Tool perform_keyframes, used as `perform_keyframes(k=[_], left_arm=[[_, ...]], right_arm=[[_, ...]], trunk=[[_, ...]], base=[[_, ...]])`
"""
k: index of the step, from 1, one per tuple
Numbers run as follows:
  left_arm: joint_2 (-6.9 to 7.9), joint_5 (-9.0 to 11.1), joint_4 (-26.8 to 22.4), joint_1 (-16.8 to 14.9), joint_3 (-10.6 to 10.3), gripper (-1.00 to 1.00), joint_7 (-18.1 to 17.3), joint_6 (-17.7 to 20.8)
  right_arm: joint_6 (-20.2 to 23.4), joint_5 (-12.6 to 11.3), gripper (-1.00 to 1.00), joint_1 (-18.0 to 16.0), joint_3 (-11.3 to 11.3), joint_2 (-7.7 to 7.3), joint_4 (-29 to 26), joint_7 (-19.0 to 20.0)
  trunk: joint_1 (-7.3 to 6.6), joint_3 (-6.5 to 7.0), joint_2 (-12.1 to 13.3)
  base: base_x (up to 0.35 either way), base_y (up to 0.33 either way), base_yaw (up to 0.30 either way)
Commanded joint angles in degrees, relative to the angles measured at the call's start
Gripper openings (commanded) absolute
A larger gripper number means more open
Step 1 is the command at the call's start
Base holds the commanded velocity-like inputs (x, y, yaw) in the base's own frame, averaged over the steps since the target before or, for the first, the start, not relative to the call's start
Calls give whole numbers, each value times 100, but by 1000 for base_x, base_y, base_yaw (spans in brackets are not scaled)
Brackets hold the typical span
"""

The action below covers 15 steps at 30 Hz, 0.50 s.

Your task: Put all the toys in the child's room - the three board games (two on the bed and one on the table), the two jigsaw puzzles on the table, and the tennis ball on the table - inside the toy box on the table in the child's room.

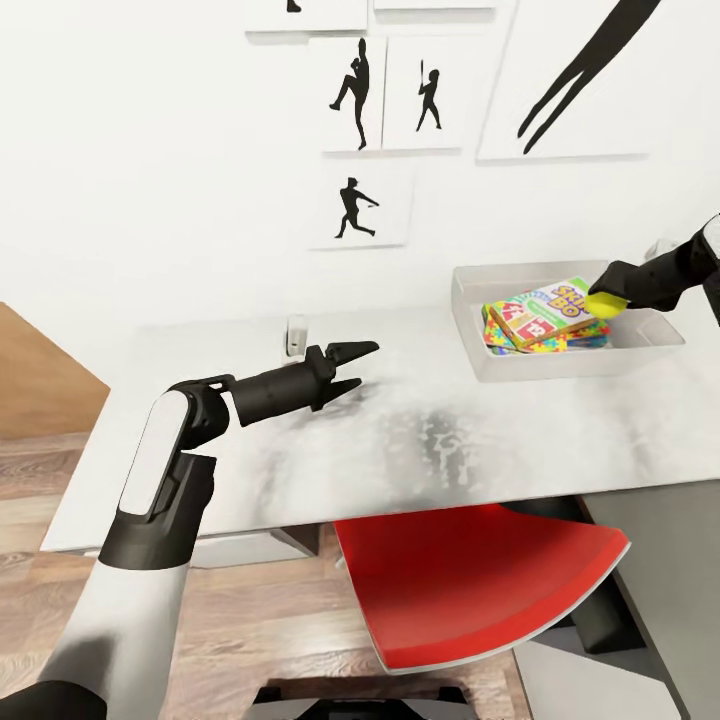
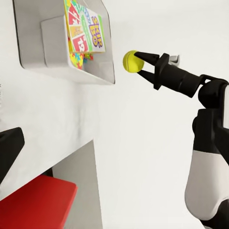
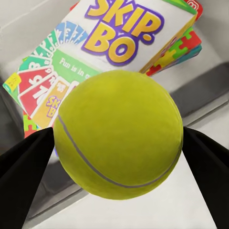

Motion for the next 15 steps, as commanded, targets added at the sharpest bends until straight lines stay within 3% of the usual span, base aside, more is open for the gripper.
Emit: perform_keyframes(k=[1,15], left_arm=[[-4,60,-3,-6,0,100,61,10],[-4,63,-2,-7,-9,100,62,10]], right_arm=[[3,-58,-100,-10,29,-3,-6,-56],[3,-58,-100,-22,33,22,-8,-55]], trunk=[[3,-17,-11],[3,-142,-11]], base=[[0,0,0],[0,0,0]])
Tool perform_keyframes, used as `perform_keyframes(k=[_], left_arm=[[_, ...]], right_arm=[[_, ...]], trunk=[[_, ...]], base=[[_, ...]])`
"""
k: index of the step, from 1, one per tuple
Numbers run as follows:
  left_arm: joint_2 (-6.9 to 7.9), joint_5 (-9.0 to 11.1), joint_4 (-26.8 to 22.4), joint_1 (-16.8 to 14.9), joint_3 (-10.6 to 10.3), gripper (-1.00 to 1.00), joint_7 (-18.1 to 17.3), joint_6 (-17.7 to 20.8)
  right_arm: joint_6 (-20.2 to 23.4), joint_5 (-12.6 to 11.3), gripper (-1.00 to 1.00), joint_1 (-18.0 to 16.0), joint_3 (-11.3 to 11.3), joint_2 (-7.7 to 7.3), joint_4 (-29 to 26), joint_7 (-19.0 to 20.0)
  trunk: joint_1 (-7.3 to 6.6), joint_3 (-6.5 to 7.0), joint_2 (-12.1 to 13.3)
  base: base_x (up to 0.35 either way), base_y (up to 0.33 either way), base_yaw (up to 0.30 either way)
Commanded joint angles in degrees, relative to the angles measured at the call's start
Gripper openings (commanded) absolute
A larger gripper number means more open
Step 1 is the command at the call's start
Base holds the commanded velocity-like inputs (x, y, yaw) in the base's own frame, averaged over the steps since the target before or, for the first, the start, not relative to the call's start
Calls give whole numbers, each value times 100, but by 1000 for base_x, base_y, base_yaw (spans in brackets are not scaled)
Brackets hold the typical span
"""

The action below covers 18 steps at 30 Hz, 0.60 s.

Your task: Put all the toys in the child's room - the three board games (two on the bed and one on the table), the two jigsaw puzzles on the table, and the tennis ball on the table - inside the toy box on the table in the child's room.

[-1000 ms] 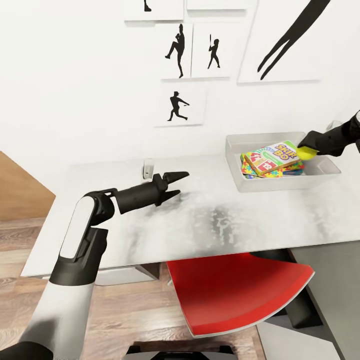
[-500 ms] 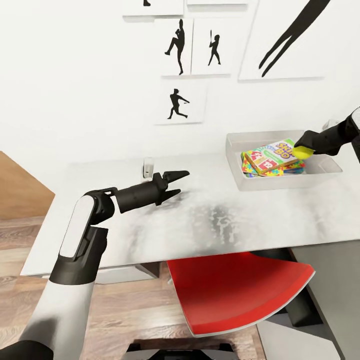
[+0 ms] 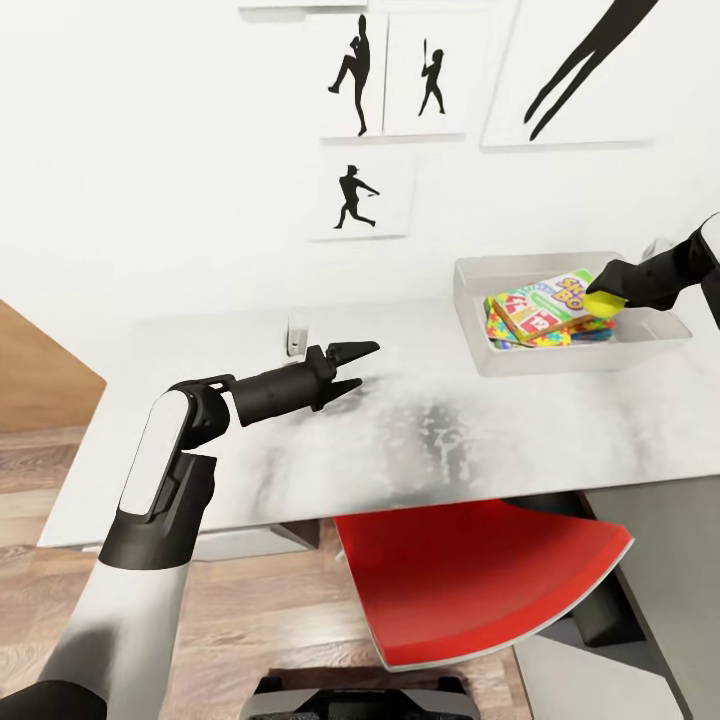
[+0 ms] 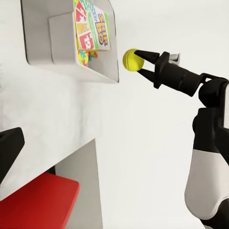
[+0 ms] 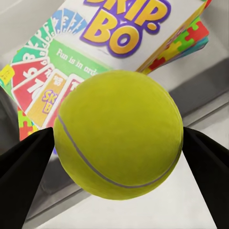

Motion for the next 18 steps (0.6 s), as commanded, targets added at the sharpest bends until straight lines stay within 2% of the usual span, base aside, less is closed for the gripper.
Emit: perform_keyframes(k=[1,18], left_arm=[[-4,59,-4,-5,3,100,60,10],[-16,71,-4,-100,-2,100,60,10]], right_arm=[[0,-61,-100,-8,28,-9,-5,-56],[-23,-23,-100,-13,22,-16,44,-56]], trunk=[[3,-18,-10],[3,-176,-10]], base=[[0,0,0],[0,0,0]])
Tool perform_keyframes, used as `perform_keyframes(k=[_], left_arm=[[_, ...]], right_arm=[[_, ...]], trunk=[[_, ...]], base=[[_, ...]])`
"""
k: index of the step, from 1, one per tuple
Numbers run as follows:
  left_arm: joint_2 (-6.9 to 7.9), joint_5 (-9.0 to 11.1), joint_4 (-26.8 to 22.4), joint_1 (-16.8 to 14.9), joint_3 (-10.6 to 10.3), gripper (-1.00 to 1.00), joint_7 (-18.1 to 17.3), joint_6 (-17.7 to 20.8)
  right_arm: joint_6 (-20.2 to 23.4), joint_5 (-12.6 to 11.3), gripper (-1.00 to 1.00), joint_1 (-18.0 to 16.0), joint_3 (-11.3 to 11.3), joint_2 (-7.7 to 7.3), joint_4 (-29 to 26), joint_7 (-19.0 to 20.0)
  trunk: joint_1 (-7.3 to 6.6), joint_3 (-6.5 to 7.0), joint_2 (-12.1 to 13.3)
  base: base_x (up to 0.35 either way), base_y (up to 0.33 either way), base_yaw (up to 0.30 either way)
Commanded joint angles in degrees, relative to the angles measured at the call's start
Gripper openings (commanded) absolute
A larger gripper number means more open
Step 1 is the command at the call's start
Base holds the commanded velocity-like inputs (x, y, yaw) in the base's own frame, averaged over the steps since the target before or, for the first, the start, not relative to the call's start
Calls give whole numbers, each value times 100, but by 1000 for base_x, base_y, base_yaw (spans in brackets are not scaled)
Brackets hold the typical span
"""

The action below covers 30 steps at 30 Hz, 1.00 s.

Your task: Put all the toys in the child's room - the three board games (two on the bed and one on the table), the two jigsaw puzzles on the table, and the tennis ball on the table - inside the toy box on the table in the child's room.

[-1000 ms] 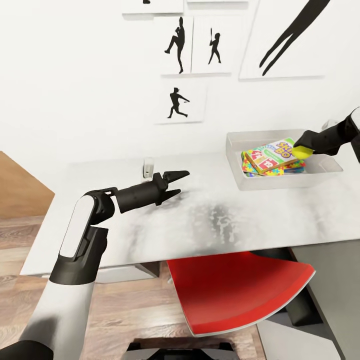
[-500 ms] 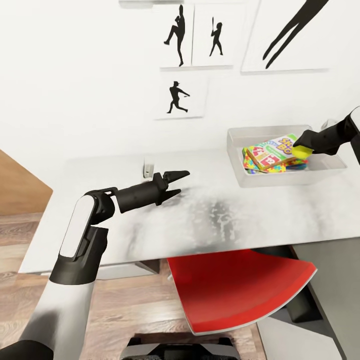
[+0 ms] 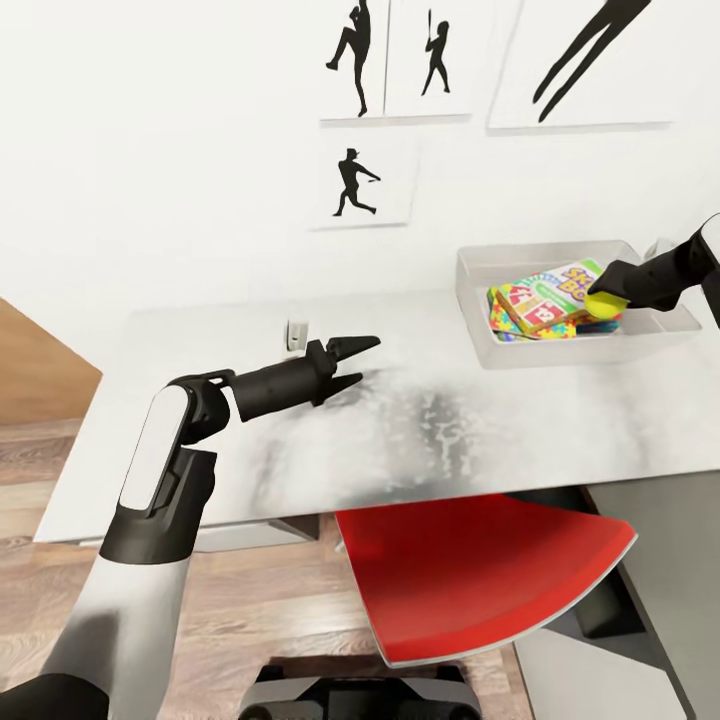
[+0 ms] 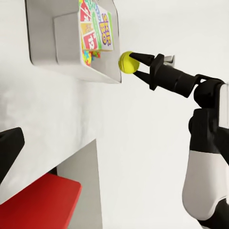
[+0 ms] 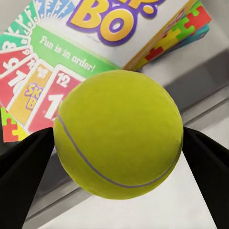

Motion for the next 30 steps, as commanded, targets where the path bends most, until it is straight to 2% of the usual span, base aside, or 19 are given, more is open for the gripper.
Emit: perform_keyframes(k=[1,15,30], left_arm=[[-5,59,-1,-15,2,100,60,10],[-9,64,-1,-54,-2,100,60,10],[-9,64,1,-60,-10,100,60,10]], right_arm=[[-8,-45,-100,-9,28,-10,-1,-55],[-338,374,-100,-49,11,-10,15,-55],[-470,458,-100,-57,8,-18,-61,-55]], trunk=[[3,-18,-10],[3,-148,-10],[3,-219,-10]], base=[[0,0,0],[0,0,0],[0,0,0]])
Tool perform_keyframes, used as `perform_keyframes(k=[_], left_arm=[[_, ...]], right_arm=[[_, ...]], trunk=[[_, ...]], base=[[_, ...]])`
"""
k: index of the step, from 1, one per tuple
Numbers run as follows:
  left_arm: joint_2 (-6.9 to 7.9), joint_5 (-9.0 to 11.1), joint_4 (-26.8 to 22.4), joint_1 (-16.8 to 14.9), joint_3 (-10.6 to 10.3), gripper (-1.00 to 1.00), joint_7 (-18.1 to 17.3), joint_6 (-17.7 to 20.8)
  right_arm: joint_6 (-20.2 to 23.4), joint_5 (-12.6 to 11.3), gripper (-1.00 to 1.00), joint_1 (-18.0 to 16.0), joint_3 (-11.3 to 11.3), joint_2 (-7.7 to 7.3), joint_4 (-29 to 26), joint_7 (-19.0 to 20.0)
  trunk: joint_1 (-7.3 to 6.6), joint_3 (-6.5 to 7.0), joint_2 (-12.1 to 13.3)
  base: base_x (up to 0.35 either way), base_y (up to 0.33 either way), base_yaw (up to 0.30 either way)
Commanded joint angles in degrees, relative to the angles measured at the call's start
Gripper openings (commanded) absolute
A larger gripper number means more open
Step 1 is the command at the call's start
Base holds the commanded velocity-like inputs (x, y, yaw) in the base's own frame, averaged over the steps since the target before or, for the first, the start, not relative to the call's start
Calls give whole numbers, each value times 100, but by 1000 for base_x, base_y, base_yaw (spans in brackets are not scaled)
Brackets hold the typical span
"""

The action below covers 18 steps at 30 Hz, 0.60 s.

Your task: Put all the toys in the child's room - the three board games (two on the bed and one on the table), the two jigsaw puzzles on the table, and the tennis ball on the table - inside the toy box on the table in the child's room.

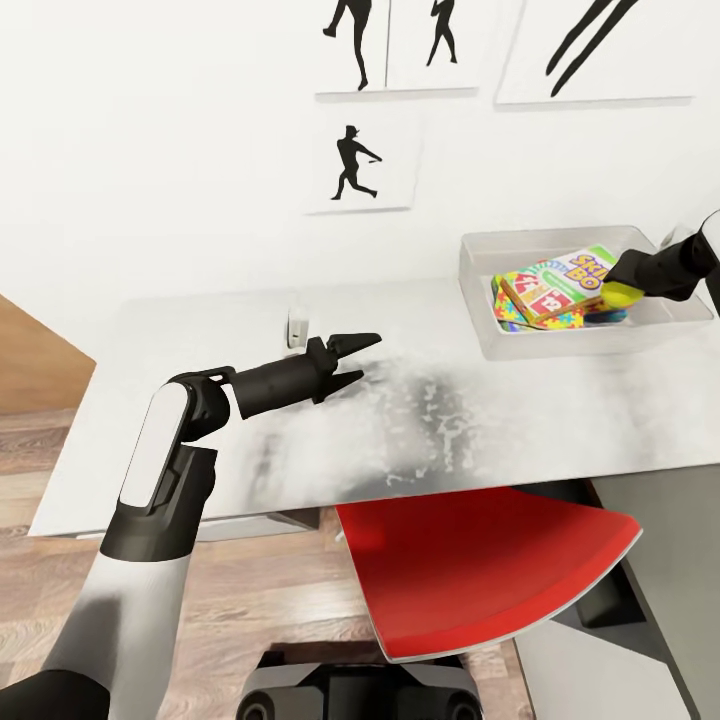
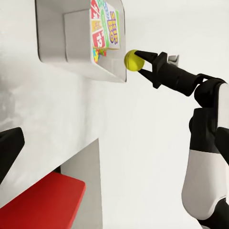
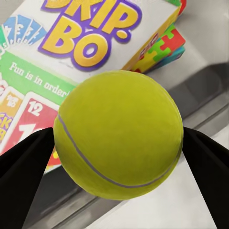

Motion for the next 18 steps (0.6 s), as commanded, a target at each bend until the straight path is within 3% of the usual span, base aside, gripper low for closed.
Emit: perform_keyframes(k=[1,18], left_arm=[[-4,58,-2,-5,3,100,60,10],[0,73,-5,-42,2,100,60,10]], right_arm=[[-1,-60,-100,-8,29,-10,-8,-56],[-18,-51,-100,-93,27,-10,6,-56]], trunk=[[3,-9,-10],[3,-66,-10]], base=[[0,0,0],[0,0,0]])
